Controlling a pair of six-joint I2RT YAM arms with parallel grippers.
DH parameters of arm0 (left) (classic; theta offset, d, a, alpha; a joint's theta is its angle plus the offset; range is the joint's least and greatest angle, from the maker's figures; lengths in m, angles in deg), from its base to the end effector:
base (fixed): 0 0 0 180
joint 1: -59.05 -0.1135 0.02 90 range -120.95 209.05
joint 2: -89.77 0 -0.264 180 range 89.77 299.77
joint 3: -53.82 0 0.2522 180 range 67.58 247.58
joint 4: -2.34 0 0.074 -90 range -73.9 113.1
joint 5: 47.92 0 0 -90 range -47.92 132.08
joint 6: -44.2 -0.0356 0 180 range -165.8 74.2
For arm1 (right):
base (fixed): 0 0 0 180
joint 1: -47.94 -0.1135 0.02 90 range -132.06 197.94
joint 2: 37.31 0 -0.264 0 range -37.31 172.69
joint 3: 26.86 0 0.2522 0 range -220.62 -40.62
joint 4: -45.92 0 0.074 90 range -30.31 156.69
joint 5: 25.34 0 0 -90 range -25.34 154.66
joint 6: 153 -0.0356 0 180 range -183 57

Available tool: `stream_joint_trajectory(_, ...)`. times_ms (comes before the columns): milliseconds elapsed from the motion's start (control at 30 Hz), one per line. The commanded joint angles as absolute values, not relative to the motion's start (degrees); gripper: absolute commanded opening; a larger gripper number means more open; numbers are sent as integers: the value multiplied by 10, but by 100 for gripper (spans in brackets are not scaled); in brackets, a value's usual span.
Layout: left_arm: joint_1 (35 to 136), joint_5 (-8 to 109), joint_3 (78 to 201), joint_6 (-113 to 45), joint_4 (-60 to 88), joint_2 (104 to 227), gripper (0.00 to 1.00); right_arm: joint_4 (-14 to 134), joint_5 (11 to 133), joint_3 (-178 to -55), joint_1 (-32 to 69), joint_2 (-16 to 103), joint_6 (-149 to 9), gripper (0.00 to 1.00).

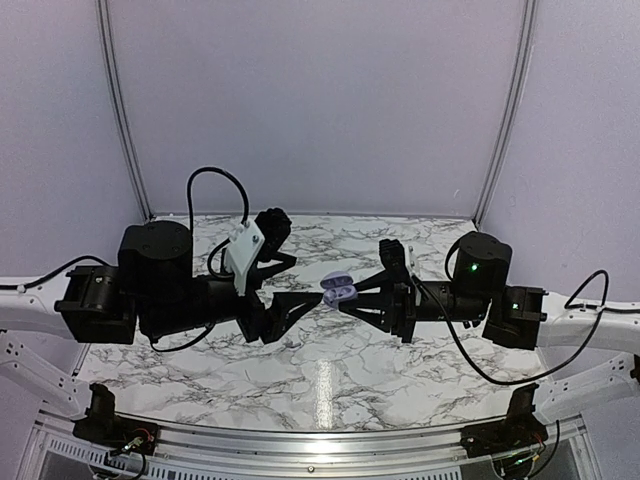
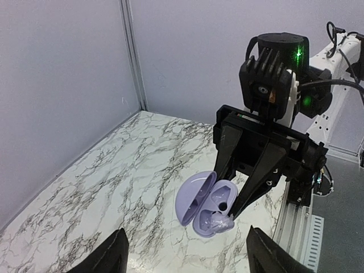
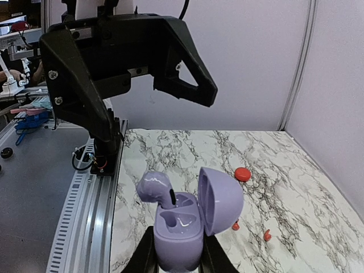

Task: Insert the wireless bluetooth earbuds into the charging case
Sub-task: Adjust the left earbud in the left side groove of the charging case.

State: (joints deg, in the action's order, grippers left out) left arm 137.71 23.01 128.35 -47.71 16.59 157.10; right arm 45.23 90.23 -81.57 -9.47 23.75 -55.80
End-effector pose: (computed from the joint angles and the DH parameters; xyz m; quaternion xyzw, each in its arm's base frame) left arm 0.0655 -0.2676 0.3755 0.3941 0.6346 -0.3082 0.5891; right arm 0.1209 0.2176 0.3062 -0.5118 0.5315 0.4263 0.5233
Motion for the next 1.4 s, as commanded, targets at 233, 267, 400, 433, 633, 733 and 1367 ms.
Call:
stream_joint_trajectory(233,1368,276,1322,-445,157,1614,76,440,909,-823,-94,231,-565,0)
stream_joint_trajectory(267,1367,274,1323,-446,159,1615,76,440,910,-823,-94,231,-564,0)
stream_joint_trajectory(400,1359,264,1325,-447,160,1617,76,442,923,-824,-98,231,-560,0)
stream_joint_trajectory(433,1357,262,1325,-448,160,1617,75,442,924,-825,-98,230,-559,0)
stream_joint_trajectory(633,1352,271,1325,-454,181,1618,73,445,926,-826,-98,228,-554,0)
stream_joint_trajectory(733,1353,299,1326,-455,180,1618,73,448,924,-827,-98,230,-553,0)
stream_joint_trajectory(1367,1347,282,1325,-468,190,1632,74,449,940,-822,-99,222,-545,0)
